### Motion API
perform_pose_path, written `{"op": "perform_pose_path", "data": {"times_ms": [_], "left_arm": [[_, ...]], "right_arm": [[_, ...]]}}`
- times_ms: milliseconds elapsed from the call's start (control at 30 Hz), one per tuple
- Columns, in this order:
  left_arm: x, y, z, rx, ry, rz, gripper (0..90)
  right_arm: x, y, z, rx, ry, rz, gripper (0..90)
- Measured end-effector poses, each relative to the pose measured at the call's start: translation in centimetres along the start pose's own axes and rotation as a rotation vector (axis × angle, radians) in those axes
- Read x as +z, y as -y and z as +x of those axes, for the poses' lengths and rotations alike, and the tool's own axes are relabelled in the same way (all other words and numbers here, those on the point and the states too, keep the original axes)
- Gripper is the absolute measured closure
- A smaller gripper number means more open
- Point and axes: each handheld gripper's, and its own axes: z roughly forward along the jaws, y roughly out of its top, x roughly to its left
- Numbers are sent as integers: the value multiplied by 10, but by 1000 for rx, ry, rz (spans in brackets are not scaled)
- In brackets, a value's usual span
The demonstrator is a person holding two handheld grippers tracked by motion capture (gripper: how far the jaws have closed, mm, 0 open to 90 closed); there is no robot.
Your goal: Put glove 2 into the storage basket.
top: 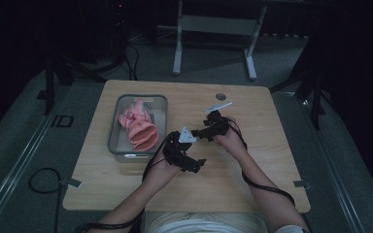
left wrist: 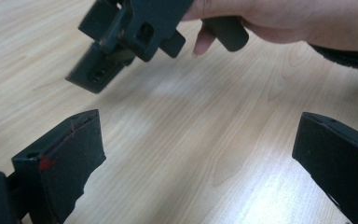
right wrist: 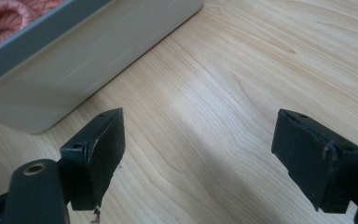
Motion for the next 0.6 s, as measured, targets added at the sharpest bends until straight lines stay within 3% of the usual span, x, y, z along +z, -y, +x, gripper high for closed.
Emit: {"op": "perform_pose_path", "data": {"times_ms": [367, 600], "left_arm": [[14, 16, -10, 39, -12, 28, 14], [24, 29, -13, 58, 10, 49, 14]], "right_arm": [[-8, 20, -1, -17, 19, -12, 168], [-8, 38, -3, -14, 30, -19, 166]]}}
